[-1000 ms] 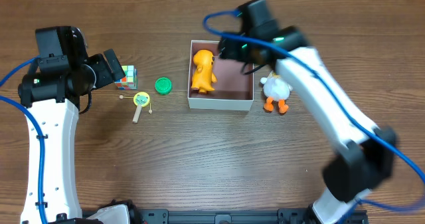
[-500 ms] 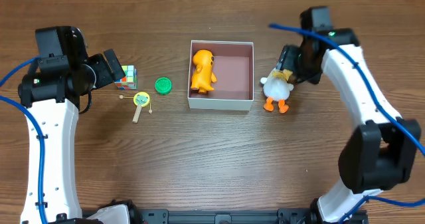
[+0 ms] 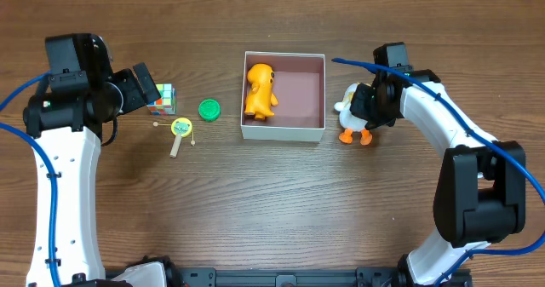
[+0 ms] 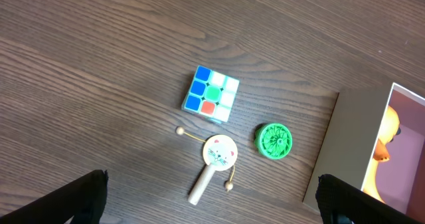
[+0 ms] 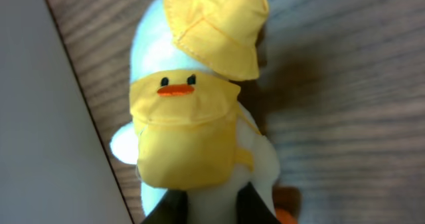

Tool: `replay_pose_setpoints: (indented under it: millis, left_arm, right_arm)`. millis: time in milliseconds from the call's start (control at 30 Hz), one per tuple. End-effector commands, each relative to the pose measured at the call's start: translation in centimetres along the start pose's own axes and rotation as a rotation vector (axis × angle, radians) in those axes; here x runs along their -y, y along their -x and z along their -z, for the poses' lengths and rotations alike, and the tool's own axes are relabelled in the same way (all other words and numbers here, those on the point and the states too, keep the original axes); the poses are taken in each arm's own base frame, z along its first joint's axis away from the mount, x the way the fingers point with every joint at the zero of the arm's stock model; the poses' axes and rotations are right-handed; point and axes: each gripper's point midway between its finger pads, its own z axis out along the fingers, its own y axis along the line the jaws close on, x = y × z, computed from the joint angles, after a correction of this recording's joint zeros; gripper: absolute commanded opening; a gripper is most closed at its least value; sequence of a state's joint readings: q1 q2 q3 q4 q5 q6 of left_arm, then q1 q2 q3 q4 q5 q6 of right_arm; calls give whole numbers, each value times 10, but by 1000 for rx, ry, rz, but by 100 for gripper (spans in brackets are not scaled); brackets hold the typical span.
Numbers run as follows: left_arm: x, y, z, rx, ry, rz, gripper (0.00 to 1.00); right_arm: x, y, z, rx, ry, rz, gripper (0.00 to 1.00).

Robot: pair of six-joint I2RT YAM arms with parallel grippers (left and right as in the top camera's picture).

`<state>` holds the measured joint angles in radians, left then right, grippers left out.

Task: Pack container
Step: 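Grasp the white plush duck with the right gripper, then place the plush duck into the box beside the dinosaur, release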

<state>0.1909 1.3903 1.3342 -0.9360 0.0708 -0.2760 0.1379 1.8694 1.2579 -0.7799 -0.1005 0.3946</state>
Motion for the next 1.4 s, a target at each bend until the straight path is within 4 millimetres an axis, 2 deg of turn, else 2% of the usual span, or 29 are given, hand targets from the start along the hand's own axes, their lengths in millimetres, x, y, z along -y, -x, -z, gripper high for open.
replay_pose_setpoints:
  millis: [0,100,167,200,267,333,367,467,500,533,600,667,800,933,1067,1167,1367]
  left_arm:
    - [0,9,7,29,-1,-27,100]
    - [0,9,7,29,-1,-27,100]
    - [0,9,7,29,-1,-27,100]
    - [0,9,7,29,-1,-27,100]
    - [0,9,7,29,-1,-27,100]
    - [0,9,7,29,-1,-27,100]
    - [0,9,7,29,-1,-27,100]
    - [0,9,7,29,-1,-27,100]
    - [0,9,7,29,-1,-27,100]
    - [0,9,7,29,-1,-27,100]
    - [0,9,7,29,-1,-27,100]
    - [0,9,7,29,-1,-27,100]
    - [0,9,7,29,-1,-27,100]
    - [0,9,7,29,-1,-27,100]
    - [0,9,7,29,-1,-27,100]
    - [0,9,7,29,-1,-27,100]
    - [0,9,7,29,-1,-27,100]
  right_arm:
    - [1,9,25,30,-42,5,11]
    - [-20,28,83,128,-16,33,11]
    - [-51,35,137,235,57,84,5]
    - [-66,34,158,281,92,112,4]
    - [-91,28,185,344,154,165,4]
    - [-113,18,195,372,199,218,4]
    - [-132,8,193,372,224,264,4]
    - [-153,-2,180,365,220,409,4]
    - [-156,-4,173,361,200,477,4]
    - [-153,-1,157,359,129,575,4]
    - [-155,0,146,351,105,699,4]
    - [-160,-4,134,331,96,927,4]
    - [-173,-19,125,310,163,1309,4]
    - [-177,-21,122,338,148,1567,4]
    - [-175,-20,102,310,128,1707,4]
    - [-180,-14,88,317,120,1729,4]
    - [-183,25,60,390,21,1687,4]
